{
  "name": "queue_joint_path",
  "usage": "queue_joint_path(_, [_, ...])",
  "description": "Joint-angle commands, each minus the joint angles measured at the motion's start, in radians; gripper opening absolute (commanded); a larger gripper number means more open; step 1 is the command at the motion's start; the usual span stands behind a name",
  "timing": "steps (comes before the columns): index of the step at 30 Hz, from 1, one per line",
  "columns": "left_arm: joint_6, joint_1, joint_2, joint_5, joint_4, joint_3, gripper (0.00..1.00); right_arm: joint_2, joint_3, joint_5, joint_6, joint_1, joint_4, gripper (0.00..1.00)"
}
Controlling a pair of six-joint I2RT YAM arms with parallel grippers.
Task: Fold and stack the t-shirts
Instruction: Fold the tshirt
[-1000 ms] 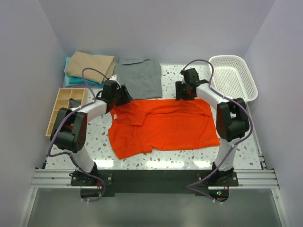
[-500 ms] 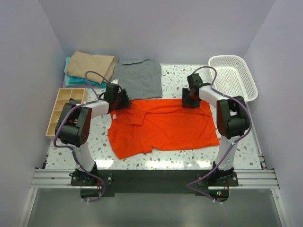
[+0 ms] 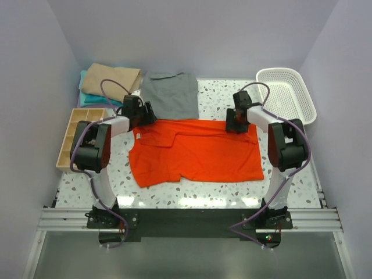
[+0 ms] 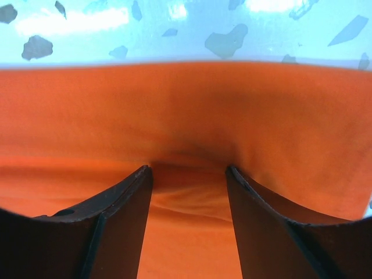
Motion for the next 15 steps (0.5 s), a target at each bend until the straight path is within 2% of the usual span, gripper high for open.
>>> queue_joint_path(1, [0.055, 0.016, -0.115, 0.094, 0.112, 0.003, 0.64, -0.141, -0.032, -0.034, -0.047, -0.016, -0.002, 0.59])
queue_joint_path(3, [0.065, -0.020, -0.198, 0.086, 0.130, -0.043, 0.67, -0.253, -0.047, -0.072, -0.064, -0.016, 0.004, 0.61])
queue_joint_path(7, [0.027, -0.100, -0.432, -0.097, 0.015, -0.115, 0.71, -0.370, -0.064, -0.267, -0.074, -0.009, -0.034, 0.61])
queue_joint_path(9, [-0.020, -0.122, -0.503, -0.175, -0.067, -0.206, 0.83, -0.416, -0.110, -0.354, -0.071, 0.022, -0.048, 0.60])
queue_joint_path(10, [-0.051, -0.122, -0.579, -0.175, -0.073, -0.250, 0.86, -0.434, -0.134, -0.362, -0.067, 0.040, -0.045, 0.60])
queue_joint_path(12, [-0.094, -0.122, -0.660, -0.175, -0.137, -0.382, 1.00, -0.500, -0.221, -0.355, -0.052, 0.105, -0.028, 0.60])
queue_joint_path(15, [-0.169, -0.151, -0.841, -0.160, -0.205, -0.538, 1.00, -0.565, -0.324, -0.328, -0.010, 0.160, -0.002, 0.60])
